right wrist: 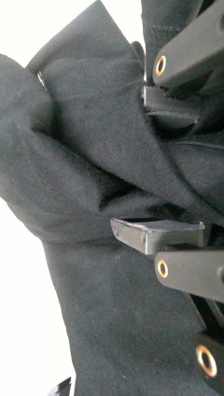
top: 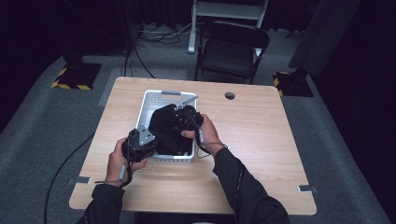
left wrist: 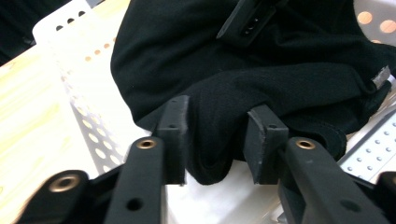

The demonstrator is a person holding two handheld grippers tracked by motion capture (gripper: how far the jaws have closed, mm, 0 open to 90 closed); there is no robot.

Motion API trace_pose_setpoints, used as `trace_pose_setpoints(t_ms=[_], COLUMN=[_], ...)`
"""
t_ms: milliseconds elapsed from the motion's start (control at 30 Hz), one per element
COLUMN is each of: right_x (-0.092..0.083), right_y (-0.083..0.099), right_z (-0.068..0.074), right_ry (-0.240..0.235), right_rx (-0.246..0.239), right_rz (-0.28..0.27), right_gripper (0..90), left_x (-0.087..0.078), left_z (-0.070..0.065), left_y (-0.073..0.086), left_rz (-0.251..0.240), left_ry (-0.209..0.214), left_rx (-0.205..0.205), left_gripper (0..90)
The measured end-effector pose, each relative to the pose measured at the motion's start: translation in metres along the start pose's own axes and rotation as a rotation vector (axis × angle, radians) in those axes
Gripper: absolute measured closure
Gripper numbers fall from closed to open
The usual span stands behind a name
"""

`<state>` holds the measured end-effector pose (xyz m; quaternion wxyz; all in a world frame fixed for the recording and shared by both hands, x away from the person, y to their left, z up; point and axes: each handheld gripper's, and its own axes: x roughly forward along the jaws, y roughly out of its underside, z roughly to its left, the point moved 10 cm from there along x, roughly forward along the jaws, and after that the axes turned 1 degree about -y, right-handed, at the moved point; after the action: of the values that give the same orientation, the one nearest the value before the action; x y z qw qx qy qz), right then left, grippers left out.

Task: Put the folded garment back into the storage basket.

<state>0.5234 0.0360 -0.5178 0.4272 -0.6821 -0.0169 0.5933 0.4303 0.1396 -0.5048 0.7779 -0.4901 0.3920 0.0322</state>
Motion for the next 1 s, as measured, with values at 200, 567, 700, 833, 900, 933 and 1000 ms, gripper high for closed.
trace_pose_setpoints(t_ms=[200, 567, 700, 833, 900, 933, 1000], right_x=[0.000, -0.006, -0.009, -0.008, -0.008, -0.007, -0.005], right_y=[-0.001, -0.005, -0.007, -0.006, -0.006, -0.006, -0.005], right_z=[0.000, -0.001, 0.002, 0.004, 0.005, 0.006, 0.008], right_ry=[0.016, 0.036, 0.033, 0.045, 0.053, 0.055, 0.056], right_rx=[-0.005, -0.028, -0.040, -0.078, -0.096, -0.101, -0.123], right_rz=[0.004, 0.007, 0.001, 0.018, 0.019, 0.021, 0.027], right_gripper=[45.7, 28.1, 23.4, 17.7, 14.7, 13.4, 9.7], left_x=[0.001, -0.002, -0.004, -0.004, -0.004, -0.004, -0.002], left_z=[0.005, 0.000, -0.008, -0.015, -0.018, -0.020, -0.022], left_y=[0.003, 0.004, 0.001, -0.003, -0.004, -0.004, -0.005], left_rz=[0.024, 0.038, 0.045, 0.039, 0.034, 0.033, 0.029], left_ry=[0.026, 0.112, 0.130, 0.133, 0.142, 0.146, 0.138], left_rx=[-0.050, -0.095, -0.068, -0.065, -0.071, -0.064, -0.063], left_gripper=[53.0, 29.4, 22.6, 15.2, 11.0, 10.7, 7.1])
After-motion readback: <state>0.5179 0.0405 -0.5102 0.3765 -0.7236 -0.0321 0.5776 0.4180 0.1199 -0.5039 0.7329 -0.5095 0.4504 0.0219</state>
